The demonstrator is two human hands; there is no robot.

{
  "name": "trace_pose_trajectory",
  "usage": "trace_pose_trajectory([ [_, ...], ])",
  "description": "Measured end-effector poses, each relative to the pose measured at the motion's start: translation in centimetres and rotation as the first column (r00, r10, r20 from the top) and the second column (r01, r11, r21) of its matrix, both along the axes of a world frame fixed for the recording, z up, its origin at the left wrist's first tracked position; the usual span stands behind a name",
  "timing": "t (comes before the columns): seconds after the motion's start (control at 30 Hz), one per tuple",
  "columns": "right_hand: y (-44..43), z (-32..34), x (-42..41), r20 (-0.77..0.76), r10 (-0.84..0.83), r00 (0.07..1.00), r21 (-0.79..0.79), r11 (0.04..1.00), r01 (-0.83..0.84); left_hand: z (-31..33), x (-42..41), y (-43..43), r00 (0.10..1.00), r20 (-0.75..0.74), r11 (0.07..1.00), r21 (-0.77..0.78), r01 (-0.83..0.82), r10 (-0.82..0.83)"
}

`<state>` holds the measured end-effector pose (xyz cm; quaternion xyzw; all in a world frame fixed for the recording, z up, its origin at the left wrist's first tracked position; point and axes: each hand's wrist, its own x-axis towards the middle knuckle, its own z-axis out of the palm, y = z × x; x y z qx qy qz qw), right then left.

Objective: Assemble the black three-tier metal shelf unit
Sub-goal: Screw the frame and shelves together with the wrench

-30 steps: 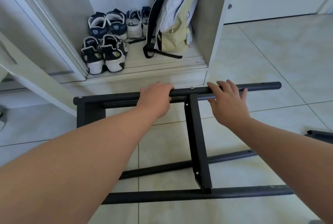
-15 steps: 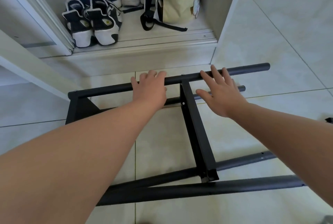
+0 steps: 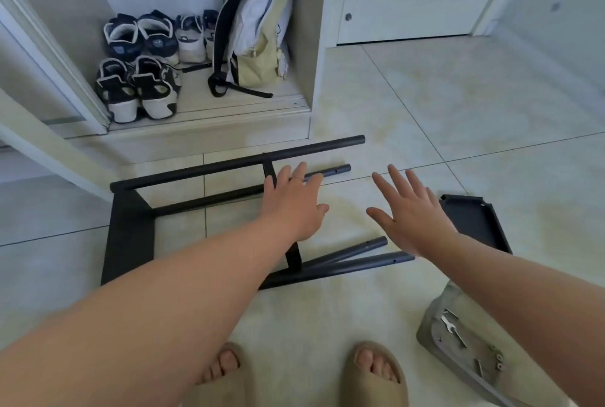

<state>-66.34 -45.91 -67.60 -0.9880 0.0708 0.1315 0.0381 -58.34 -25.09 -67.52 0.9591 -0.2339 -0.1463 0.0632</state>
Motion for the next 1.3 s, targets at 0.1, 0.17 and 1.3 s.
trace_pose_trajectory([
  [0.1,-3.4,0.0,-5.1,-0.058,-0.047,0.997,-0.042,0.998,0.045,-0.3,-4.6,-3.3,0.990,-0.018,0.990,-0.019,0.138,-0.138],
  [0.17,-5.3,-0.6,-8.1,-0.082,-0.074,0.994,-0.046,0.996,0.070,-1.3,-7.5,-5.3,0.961,-0.028,0.962,-0.018,0.274,-0.274],
  [1.3,-15.6,-21.2,-16.7,-0.446,-0.317,0.837,0.029,0.930,0.367,-15.2,-15.1,-15.8,0.647,0.068,0.635,-0.138,0.760,-0.759],
])
